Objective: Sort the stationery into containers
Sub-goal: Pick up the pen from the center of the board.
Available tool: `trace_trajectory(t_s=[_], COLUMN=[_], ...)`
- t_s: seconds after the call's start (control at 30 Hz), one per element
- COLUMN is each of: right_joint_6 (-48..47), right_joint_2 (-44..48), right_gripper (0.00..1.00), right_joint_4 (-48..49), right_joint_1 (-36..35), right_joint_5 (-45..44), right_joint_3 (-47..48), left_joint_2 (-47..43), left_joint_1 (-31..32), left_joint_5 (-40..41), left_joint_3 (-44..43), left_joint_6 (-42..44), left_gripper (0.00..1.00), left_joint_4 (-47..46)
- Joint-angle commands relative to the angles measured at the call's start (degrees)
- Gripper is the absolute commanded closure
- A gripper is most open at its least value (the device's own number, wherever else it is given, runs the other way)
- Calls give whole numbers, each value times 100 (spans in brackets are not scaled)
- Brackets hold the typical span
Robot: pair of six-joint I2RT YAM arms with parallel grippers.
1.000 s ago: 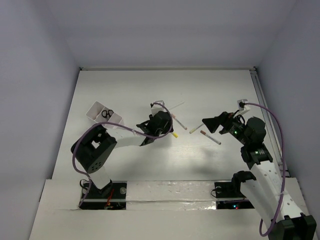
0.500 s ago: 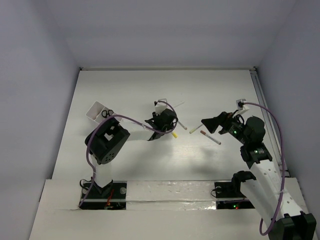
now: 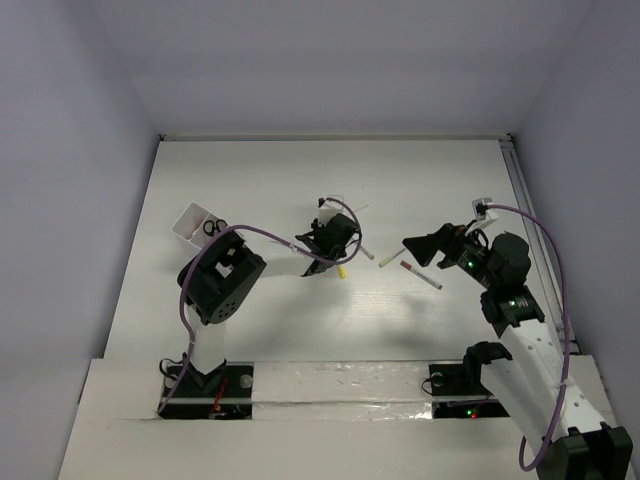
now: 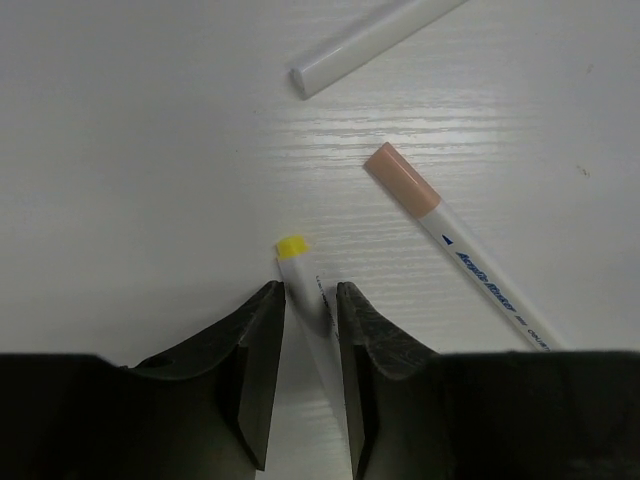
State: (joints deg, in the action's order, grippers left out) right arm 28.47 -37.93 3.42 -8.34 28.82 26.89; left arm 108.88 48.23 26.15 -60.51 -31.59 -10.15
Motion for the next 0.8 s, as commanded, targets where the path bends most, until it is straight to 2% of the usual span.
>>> trace_trajectory(t_s=[0.0, 0.13, 0.23, 0.37, 0.53, 0.63, 0.77], right_joint_6=[-43, -43, -43, -52, -34, -26, -26], right_joint_2=[-4, 5, 14, 84, 120, 146, 216], right_gripper=[0, 0, 0, 0, 0, 0, 0], right_joint_4=[220, 212, 203, 177, 194, 203, 185], right_joint_1=[-45, -45, -45, -45, -45, -45, -45], right_joint_5=[-78, -78, -78, -69, -26, -8, -8], right_joint_3=[202, 202, 202, 211, 211, 202, 211], left_joint_2=[63, 168, 265, 301, -50, -586, -1516], left_joint_1=[-24, -24, -24, 38, 38, 38, -365], left_joint_5=[48, 100, 171, 294, 443, 286, 364], left_joint_3=[-136, -250, -338, -382, -356, -417, -497], left_joint_6=[355, 557, 733, 857, 1023, 1234, 1603], left_gripper=[72, 70, 73, 100, 100, 100, 100], left_joint_4=[180, 303, 356, 409, 470, 558, 953])
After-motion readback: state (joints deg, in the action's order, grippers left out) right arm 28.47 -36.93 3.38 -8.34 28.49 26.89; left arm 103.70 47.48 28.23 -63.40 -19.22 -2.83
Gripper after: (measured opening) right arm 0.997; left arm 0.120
